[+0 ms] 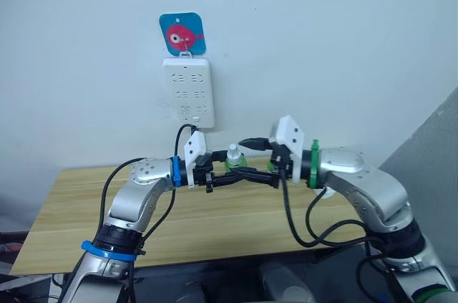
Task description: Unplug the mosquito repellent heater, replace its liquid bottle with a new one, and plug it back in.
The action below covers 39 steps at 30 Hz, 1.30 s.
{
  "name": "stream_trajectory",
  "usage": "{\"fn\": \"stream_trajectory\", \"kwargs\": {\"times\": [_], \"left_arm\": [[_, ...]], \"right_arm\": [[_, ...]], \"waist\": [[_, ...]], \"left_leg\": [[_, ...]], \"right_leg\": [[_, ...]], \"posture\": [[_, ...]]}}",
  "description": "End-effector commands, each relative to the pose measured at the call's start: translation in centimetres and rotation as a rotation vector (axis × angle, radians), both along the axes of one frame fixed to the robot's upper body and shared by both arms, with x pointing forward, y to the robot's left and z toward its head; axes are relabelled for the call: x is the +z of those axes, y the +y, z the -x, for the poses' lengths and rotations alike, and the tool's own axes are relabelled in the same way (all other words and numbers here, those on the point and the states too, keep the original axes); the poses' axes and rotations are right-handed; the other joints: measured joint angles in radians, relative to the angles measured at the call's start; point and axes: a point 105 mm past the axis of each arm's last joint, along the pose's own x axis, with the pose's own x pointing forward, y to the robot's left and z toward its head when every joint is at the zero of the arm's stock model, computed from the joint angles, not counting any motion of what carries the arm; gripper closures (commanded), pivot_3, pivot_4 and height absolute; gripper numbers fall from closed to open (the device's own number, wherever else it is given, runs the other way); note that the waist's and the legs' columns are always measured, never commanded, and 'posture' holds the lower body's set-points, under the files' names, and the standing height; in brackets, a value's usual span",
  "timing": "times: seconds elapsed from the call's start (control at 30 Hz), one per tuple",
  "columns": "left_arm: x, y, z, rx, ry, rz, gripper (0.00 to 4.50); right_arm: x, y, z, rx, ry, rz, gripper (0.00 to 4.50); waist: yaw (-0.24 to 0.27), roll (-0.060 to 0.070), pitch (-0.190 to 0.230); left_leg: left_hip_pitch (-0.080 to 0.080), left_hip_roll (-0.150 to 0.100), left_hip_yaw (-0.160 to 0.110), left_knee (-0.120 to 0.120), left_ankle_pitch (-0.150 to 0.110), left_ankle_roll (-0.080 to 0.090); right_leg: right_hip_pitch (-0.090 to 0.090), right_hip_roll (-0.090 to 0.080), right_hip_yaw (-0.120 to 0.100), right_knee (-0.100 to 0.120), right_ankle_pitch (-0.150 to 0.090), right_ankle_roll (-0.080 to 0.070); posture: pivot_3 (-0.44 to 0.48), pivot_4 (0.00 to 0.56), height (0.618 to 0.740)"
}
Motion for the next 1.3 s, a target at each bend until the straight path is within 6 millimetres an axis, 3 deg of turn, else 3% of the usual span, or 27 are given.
{"fn": "stream_trajectory", "kwargs": {"times": [0.03,0.2,0.37,0.6,0.7,1.0,1.27,1.3], "left_arm": [[0.9,-0.2,0.3,-0.023,-0.05,0.008,2.22],[0.9,-0.3,0.3,-0.025,-0.051,0.008,2.22],[0.9,-0.2,0.4,-0.021,-0.051,0.01,2.22],[0.7,-0.1,0.5,-0.017,-0.048,0.008,2.22],[0.7,0.0,0.4,-0.018,-0.049,0.008,2.22],[0.7,0.0,0.4,-0.022,-0.053,0.003,2.22],[0.5,-0.1,0.6,-0.038,-0.059,-0.008,2.22],[0.5,-0.1,0.6,-0.038,-0.06,-0.009,2.22]], "right_arm": [[0.6,0.8,-0.9,-0.034,-0.035,-0.014,1.21],[0.3,1.0,-1.7,-0.058,-0.02,-0.016,1.21],[0.6,-1.6,-2.2,-0.079,0.01,-0.007,1.21],[0.8,-5.4,-0.8,-0.005,0.073,0.057,1.21],[0.5,-5.8,0.3,0.05,0.081,0.104,1.21],[1.4,-2.8,0.8,0.061,0.053,0.008,1.21],[1.7,0.4,-0.3,0.059,0.078,-0.045,1.21],[1.7,0.5,-0.3,0.062,0.086,-0.047,1.38]], "waist": [[0.0,0.0,0.0],[0.001,0.0,0.0],[0.001,0.0,0.0],[0.002,0.0,0.0],[0.0,0.0,0.0],[-0.001,0.0,0.0],[0.0,0.0,0.0],[0.0,0.0,0.0]], "left_leg": [[0.0,0.0,0.0,0.0,0.0,0.0],[0.0,0.0,0.0,0.0,0.0,0.0],[0.0,0.0,0.0,0.0,0.0,0.0],[0.0,0.0,0.0,0.0,0.0,0.0],[0.0,0.0,0.0,0.0,0.0,0.0],[0.0,0.0,0.001,0.0,0.0,0.0],[0.0,0.0,0.001,0.0,0.0,0.0],[0.0,0.0,0.001,0.0,0.0,0.0]], "right_leg": [[0.0,0.0,0.0,0.0,0.0,0.0],[0.0,0.0,0.0,0.0,0.0,0.0],[0.0,0.0,0.0,0.0,0.0,0.0],[0.0,0.0,0.0,0.0,0.0,0.0],[0.0,0.0,0.0,0.0,0.0,0.0],[0.0,0.0,0.001,0.0,0.0,0.0],[0.0,0.0,0.001,0.0,0.0,0.0],[0.0,0.0,0.001,0.0,0.0,0.0]], "posture": [[-0.238,0.052,0.74],[-0.229,0.051,0.74],[-0.227,0.05,0.74],[-0.234,0.049,0.74],[-0.234,0.049,0.74],[-0.232,0.045,0.74],[-0.232,0.044,0.74],[-0.224,0.045,0.74]]}}
